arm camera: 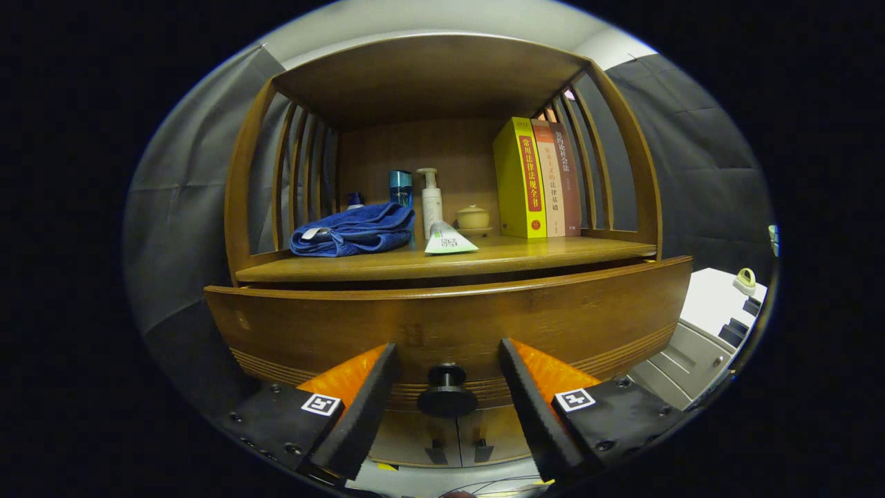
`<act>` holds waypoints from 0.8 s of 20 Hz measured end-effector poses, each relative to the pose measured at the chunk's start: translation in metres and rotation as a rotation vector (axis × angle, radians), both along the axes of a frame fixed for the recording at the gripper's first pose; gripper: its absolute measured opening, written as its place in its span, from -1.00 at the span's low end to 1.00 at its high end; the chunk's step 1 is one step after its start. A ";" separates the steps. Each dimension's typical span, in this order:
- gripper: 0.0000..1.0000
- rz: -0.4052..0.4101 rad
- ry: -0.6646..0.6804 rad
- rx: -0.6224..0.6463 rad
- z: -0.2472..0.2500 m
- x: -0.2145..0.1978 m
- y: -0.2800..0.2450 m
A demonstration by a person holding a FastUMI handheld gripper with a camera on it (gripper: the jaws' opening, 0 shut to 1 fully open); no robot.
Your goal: Pull open the drawer, take out the items inside it, and place them on the countertop above the cabinet.
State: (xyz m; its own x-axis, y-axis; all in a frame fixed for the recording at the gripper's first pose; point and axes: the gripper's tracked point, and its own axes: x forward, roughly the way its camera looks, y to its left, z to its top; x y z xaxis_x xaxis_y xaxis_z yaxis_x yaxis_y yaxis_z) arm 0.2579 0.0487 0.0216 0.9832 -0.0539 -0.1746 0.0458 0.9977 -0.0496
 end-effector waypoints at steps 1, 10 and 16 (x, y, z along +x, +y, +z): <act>0.94 0.000 -0.001 -0.001 0.000 0.003 0.000; 0.94 0.002 -0.007 -0.015 -0.002 0.034 -0.003; 0.96 0.007 -0.006 -0.019 -0.003 0.036 -0.003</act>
